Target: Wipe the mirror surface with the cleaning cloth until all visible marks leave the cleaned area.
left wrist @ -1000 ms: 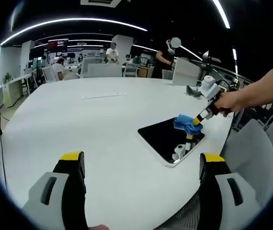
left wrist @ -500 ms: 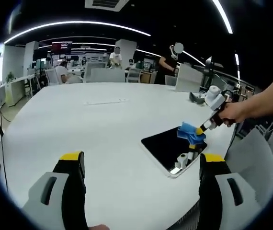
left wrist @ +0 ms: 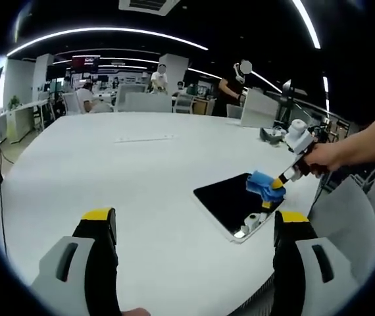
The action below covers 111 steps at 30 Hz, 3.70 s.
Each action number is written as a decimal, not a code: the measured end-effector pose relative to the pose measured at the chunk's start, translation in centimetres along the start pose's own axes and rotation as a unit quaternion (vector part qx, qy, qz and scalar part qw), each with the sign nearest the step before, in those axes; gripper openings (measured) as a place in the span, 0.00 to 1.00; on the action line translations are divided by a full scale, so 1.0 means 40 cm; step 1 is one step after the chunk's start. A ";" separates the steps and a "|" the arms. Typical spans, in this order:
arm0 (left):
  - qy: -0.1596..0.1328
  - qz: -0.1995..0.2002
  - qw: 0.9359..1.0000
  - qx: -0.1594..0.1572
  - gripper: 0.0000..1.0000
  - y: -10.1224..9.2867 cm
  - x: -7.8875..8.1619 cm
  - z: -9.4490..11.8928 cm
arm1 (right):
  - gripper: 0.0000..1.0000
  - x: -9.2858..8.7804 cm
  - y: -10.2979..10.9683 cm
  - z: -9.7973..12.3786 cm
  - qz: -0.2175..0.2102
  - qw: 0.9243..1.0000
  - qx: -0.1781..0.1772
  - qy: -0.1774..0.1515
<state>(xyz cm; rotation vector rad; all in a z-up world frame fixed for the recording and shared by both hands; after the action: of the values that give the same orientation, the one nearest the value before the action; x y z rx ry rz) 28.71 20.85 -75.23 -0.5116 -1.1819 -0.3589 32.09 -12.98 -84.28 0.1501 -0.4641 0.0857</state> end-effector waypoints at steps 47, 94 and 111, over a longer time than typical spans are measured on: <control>0.027 -0.021 0.999 -0.012 0.99 -0.022 -0.048 0.033 | 0.00 -0.111 0.030 0.054 -0.052 0.998 0.027 0.012; 0.028 -0.011 0.999 -0.008 0.99 -0.033 -0.060 0.039 | 0.00 -0.090 0.149 0.019 -0.048 0.997 0.055 0.022; 0.029 -0.011 0.999 -0.016 0.99 -0.045 -0.061 0.026 | 0.00 -0.081 0.227 0.005 -0.037 0.997 0.066 0.017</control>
<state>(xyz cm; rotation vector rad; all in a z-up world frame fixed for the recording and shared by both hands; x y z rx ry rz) 26.13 19.92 -76.90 -0.5136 -1.1272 -0.4102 28.07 -4.20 -84.44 0.2941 -0.4191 0.0468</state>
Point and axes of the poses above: the point that each gripper's makers call its tool centre point, and the gripper's own axes: z roughly backward along the fingers, y roughly to its left, x roughly out of its top, the point moved 3 cm from there along z, roughly backward along the fingers, and after that the axes turned 5 degrees about -y, right-handed, at the moved point
